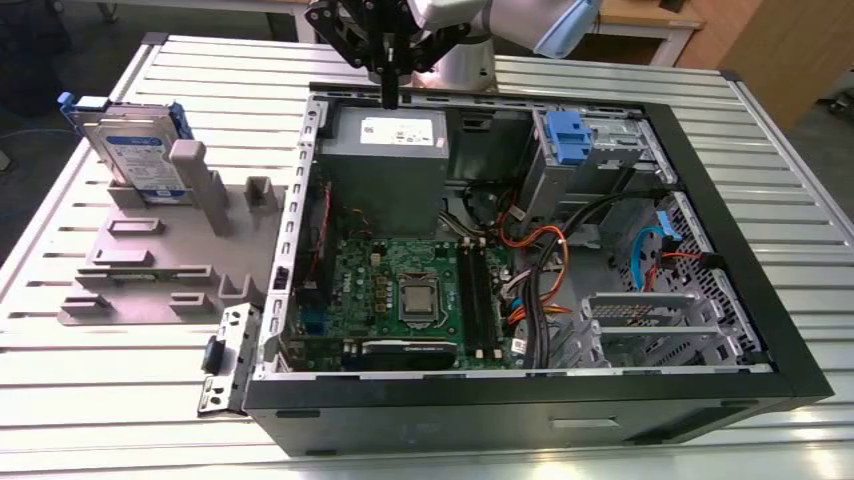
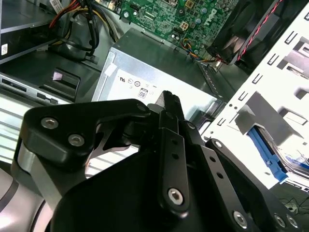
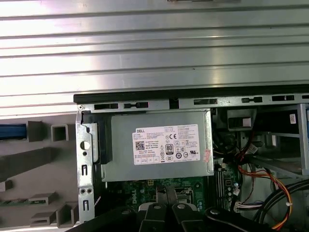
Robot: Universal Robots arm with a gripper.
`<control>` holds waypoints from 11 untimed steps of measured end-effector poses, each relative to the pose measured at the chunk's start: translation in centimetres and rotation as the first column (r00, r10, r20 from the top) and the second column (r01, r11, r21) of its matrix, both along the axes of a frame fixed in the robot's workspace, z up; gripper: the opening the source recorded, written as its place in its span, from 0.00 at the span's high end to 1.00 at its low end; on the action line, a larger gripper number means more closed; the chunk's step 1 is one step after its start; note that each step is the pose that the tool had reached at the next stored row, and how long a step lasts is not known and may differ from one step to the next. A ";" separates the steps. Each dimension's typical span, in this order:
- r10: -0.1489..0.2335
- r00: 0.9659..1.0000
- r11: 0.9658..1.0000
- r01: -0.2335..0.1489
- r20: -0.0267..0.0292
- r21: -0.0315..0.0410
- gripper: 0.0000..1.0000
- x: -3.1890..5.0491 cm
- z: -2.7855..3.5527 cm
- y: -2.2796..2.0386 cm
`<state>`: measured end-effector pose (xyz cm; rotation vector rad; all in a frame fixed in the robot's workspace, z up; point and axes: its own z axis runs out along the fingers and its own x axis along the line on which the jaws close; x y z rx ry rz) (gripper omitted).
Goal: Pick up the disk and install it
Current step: 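Reach for the disk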
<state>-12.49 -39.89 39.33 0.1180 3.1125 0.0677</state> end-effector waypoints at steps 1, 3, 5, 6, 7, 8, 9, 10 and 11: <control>0.000 1.000 1.000 0.000 0.000 0.000 0.89 0.00 0.00 0.00; 0.000 1.000 1.000 0.000 0.000 0.000 0.89 -0.01 0.00 0.00; 0.000 1.000 1.000 0.000 0.000 0.000 0.89 -0.35 -0.03 0.00; 0.000 1.000 1.000 0.000 0.000 0.000 0.89 -0.36 -0.03 0.00; 0.000 1.000 1.000 0.000 0.000 0.000 0.89 -0.38 -0.03 0.00; 0.000 1.000 1.000 0.000 0.000 0.000 0.89 -0.41 -0.03 0.00; 0.000 1.000 1.000 0.000 0.000 0.000 0.89 -0.44 -0.03 0.00; 0.000 1.000 1.000 0.000 0.000 0.000 0.89 -0.47 -0.03 0.00; 0.000 1.000 1.000 0.000 0.000 0.000 0.89 -0.49 -0.03 0.00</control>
